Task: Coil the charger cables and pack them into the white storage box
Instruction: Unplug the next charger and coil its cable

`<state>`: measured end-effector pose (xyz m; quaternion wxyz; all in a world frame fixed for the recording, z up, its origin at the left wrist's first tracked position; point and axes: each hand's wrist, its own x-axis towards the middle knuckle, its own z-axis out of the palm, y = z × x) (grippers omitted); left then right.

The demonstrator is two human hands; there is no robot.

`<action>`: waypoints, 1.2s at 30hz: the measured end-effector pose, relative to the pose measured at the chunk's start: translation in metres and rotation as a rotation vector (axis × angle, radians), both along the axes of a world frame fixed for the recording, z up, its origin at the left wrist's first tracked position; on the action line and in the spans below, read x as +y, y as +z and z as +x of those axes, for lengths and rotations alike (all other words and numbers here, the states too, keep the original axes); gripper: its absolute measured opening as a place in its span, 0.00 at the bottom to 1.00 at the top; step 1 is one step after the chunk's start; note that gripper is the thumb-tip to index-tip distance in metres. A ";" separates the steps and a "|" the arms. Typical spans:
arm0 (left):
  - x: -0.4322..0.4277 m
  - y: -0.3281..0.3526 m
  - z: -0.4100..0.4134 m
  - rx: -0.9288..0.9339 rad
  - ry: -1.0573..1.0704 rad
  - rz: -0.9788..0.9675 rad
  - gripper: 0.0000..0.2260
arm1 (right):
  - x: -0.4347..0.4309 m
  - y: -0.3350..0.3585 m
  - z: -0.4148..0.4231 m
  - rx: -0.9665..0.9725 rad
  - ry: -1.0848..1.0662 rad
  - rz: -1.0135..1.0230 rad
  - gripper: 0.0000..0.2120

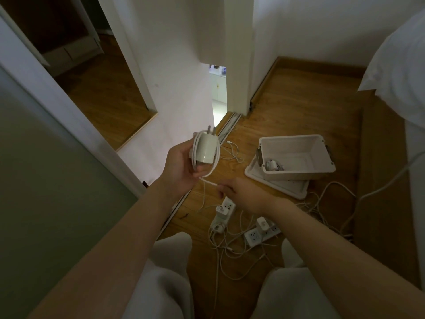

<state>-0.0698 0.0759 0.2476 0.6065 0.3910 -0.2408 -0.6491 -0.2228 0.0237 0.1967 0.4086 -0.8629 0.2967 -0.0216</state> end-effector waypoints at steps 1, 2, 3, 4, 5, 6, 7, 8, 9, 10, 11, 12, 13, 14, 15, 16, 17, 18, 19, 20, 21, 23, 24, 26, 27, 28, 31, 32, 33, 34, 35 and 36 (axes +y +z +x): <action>0.001 0.000 0.002 -0.081 -0.062 -0.019 0.16 | -0.003 0.000 -0.002 0.013 -0.019 -0.021 0.14; 0.002 -0.002 0.005 -0.191 -0.118 -0.021 0.16 | -0.006 0.001 -0.004 0.024 -0.042 -0.041 0.14; 0.004 -0.002 0.007 -0.322 -0.170 -0.007 0.15 | -0.009 0.001 -0.007 0.028 -0.067 -0.060 0.15; 0.006 -0.004 0.009 -0.464 -0.206 0.023 0.14 | -0.012 0.002 -0.009 0.028 -0.095 -0.076 0.14; 0.007 -0.004 0.010 -0.594 -0.242 0.058 0.13 | -0.014 0.003 -0.011 0.025 -0.124 -0.088 0.14; 0.008 -0.005 0.011 -0.706 -0.272 0.100 0.13 | -0.017 0.004 -0.013 0.020 -0.150 -0.100 0.13; 0.008 -0.006 0.012 -0.799 -0.296 0.148 0.15 | -0.019 0.005 -0.014 0.017 -0.174 -0.116 0.13; 0.008 -0.009 0.012 -0.886 -0.321 0.183 0.15 | -0.020 0.007 -0.015 0.016 -0.199 -0.135 0.13; 0.009 -0.011 0.012 -0.970 -0.344 0.197 0.13 | -0.022 0.009 -0.016 0.013 -0.222 -0.152 0.13; 0.009 -0.014 0.012 -1.050 -0.360 0.188 0.12 | -0.022 0.010 -0.016 0.011 -0.242 -0.164 0.13; 0.010 -0.016 0.012 -1.121 -0.360 0.177 0.12 | -0.021 0.012 -0.016 0.012 -0.256 -0.177 0.14; 0.010 -0.020 0.013 -1.179 -0.341 0.176 0.12 | -0.020 0.014 -0.016 0.017 -0.263 -0.193 0.14; 0.009 -0.022 0.014 -1.218 -0.303 0.182 0.10 | -0.018 0.016 -0.015 0.021 -0.267 -0.213 0.14; 0.009 -0.024 0.016 -1.237 -0.254 0.194 0.09 | -0.016 0.017 -0.014 0.020 -0.270 -0.232 0.14; 0.008 -0.026 0.017 -1.241 -0.202 0.206 0.09 | -0.013 0.019 -0.013 0.011 -0.274 -0.246 0.14; 0.008 -0.027 0.019 -1.249 -0.157 0.226 0.10 | -0.012 0.021 -0.012 0.000 -0.279 -0.256 0.14; 0.008 -0.027 0.019 -1.263 -0.126 0.244 0.11 | -0.011 0.022 -0.011 -0.011 -0.282 -0.266 0.14; 0.008 -0.028 0.020 -1.288 -0.107 0.260 0.13 | -0.010 0.024 -0.010 -0.019 -0.282 -0.274 0.14; 0.008 -0.029 0.020 -1.315 -0.092 0.269 0.14 | -0.009 0.025 -0.010 -0.029 -0.276 -0.278 0.14; 0.008 -0.030 0.020 -1.336 -0.069 0.274 0.15 | -0.007 0.027 -0.010 -0.042 -0.264 -0.278 0.14; 0.008 -0.030 0.020 -1.341 -0.033 0.281 0.15 | -0.005 0.029 -0.009 -0.055 -0.244 -0.277 0.14; 0.006 -0.029 0.020 -1.298 0.067 0.306 0.15 | 0.002 0.031 -0.008 -0.072 -0.192 -0.280 0.14; 0.005 -0.028 0.019 -1.261 0.113 0.316 0.15 | 0.006 0.032 -0.007 -0.071 -0.167 -0.279 0.14; 0.003 -0.025 0.017 -1.167 0.178 0.335 0.15 | 0.013 0.031 -0.004 -0.057 -0.123 -0.276 0.13; 0.002 -0.023 0.014 -1.112 0.203 0.341 0.15 | 0.017 0.029 -0.001 -0.053 -0.102 -0.270 0.13; 0.001 -0.021 0.012 -1.056 0.228 0.347 0.15 | 0.020 0.027 0.001 -0.053 -0.084 -0.261 0.14; -0.002 -0.017 0.006 -0.894 0.276 0.373 0.16 | 0.028 0.022 0.009 -0.051 -0.039 -0.239 0.12; -0.003 -0.017 0.005 -0.856 0.282 0.381 0.17 | 0.029 0.021 0.011 -0.047 -0.032 -0.233 0.11; -0.005 -0.018 0.004 -0.824 0.292 0.390 0.17 | 0.030 0.020 0.013 -0.046 -0.030 -0.226 0.11; -0.006 -0.018 0.002 -0.789 0.315 0.396 0.16 | 0.031 0.020 0.014 -0.050 -0.026 -0.219 0.11; -0.008 -0.018 -0.001 -0.741 0.350 0.394 0.15 | 0.033 0.020 0.015 -0.056 -0.014 -0.210 0.11; -0.009 -0.015 -0.004 -0.669 0.380 0.381 0.14 | 0.034 0.020 0.016 -0.066 0.005 -0.191 0.11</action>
